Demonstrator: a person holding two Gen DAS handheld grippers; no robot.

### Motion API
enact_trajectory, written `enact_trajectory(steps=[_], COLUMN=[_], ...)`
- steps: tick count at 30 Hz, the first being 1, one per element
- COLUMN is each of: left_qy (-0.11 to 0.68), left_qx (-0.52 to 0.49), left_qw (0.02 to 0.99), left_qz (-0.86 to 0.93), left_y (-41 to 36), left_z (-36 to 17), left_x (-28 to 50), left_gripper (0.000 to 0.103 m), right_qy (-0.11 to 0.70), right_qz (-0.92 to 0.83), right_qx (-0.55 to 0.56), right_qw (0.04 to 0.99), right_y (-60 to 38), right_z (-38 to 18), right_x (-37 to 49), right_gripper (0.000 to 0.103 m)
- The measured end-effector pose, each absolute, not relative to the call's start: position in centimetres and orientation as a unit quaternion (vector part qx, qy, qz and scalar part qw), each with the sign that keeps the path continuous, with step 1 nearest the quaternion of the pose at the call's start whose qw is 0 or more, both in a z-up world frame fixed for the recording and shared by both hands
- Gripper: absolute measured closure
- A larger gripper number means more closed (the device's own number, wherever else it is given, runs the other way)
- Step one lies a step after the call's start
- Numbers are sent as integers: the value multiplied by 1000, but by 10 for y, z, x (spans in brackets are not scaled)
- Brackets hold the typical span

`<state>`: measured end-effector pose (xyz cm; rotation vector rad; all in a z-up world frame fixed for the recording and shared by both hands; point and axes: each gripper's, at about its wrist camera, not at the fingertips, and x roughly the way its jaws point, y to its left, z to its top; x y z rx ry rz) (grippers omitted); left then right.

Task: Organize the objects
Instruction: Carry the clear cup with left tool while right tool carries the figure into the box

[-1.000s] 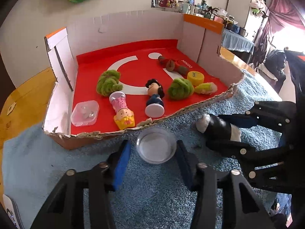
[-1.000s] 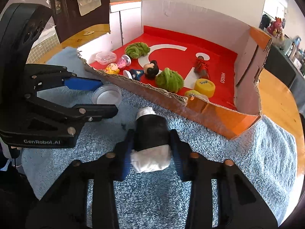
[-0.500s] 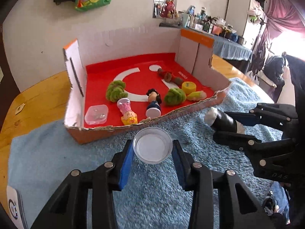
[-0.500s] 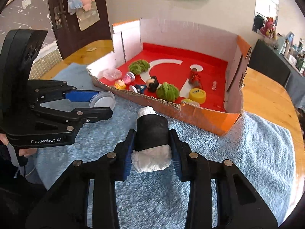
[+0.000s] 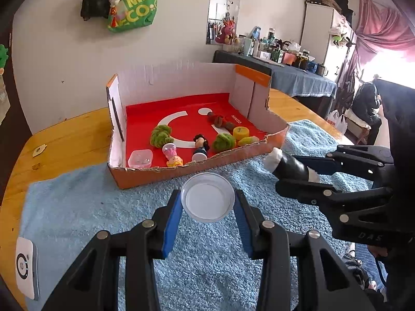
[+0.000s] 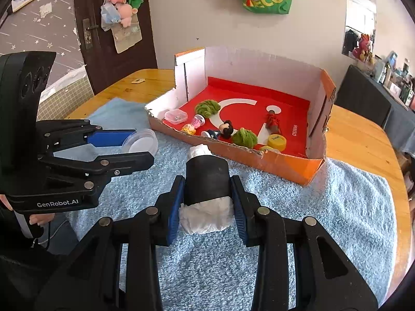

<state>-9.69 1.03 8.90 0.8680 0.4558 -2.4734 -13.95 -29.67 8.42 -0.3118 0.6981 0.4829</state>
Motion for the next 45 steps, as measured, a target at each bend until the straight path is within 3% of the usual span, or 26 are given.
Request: enact_trajectory(steps=[26, 34, 45], left_qy=[175, 189, 191], left_qx=[297, 300, 365], left_qw=[239, 233, 237], left_qz=[-907, -906, -880], left_y=[4, -41, -132], left_z=[103, 123, 118], left_x=[-96, -125, -206], left_gripper=[61, 61, 61], right_qy=[326, 341, 439], right_qz=[235, 235, 206], right_qx=[-135, -141, -165], right_qw=[906, 899, 859], right_y=[-302, -290, -267], right_z=[101, 123, 109], right_x=[-130, -67, 52], right_gripper=[69, 69, 69])
